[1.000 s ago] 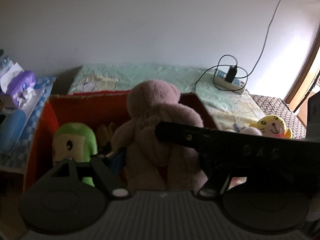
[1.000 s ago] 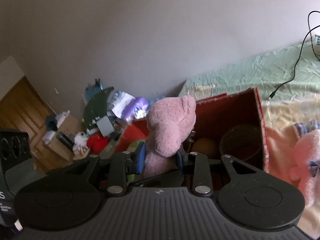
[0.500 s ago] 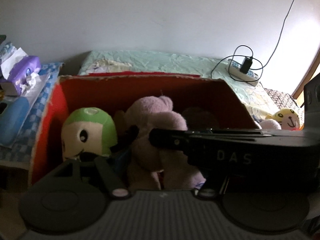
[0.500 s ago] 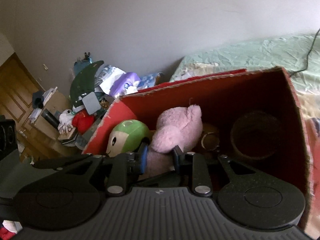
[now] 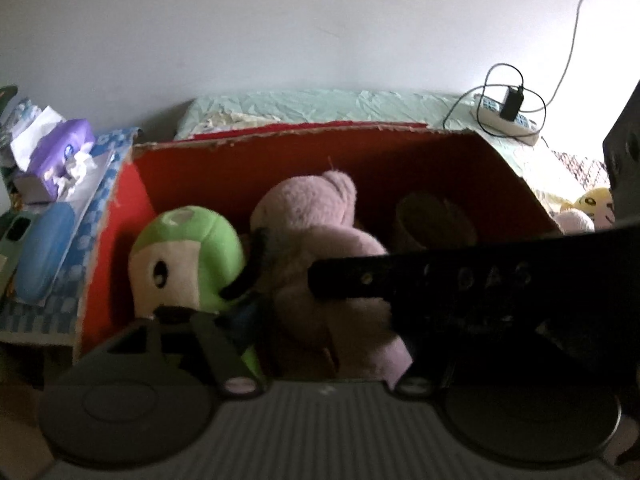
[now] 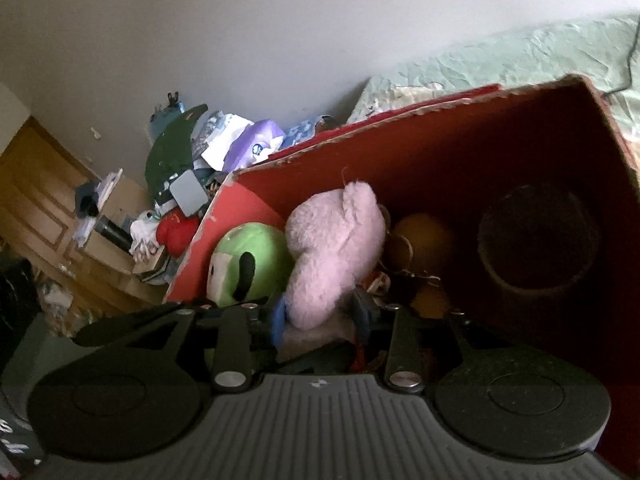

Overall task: Organize objects
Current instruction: 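Lower the pink teddy bear into the box beside the green plush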

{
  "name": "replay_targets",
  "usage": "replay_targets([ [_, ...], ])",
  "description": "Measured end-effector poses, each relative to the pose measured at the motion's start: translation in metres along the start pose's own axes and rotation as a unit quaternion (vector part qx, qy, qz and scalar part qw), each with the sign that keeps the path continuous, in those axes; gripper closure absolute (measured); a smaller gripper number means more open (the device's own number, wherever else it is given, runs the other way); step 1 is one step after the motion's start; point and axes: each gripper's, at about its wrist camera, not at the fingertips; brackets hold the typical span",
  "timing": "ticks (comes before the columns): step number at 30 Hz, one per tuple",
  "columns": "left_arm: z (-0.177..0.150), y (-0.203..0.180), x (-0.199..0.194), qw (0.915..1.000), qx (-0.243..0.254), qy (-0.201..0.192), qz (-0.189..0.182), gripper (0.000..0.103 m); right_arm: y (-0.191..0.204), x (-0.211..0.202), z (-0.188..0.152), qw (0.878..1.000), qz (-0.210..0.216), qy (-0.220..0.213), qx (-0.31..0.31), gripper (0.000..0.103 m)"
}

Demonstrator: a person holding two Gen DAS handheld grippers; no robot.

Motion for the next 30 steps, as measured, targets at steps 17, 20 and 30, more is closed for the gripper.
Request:
replay_targets([
  [17, -0.005, 0.001, -0.026, 0.9988, 0.01, -0.014, -0.046, 0.03, -0.01, -0.02, 0.007, 0.998, -0.03, -0.043, 0.023, 0.081],
  [20, -0.005, 0.002, -0.019, 0.9992, 0.005, -0.004, -0.041, 0.033, -0.006, -0.028, 0.01, 0.997, -0.024, -0.072, 0.015, 0.08],
  [30, -0.004, 0.008, -0.004, 0.9993, -0.001, 0.015, -0.036, 0.033, -0.002, -0.006, 0.009, 0.999, -0.044, -0.02, -0.011, 0.082],
])
Point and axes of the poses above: each gripper's, at about its wrist camera, not at the fingertips, and x roughly the way its jaws point, y to its left, z to its top, and after that the axes turned 5 degrees about -y, right-handed
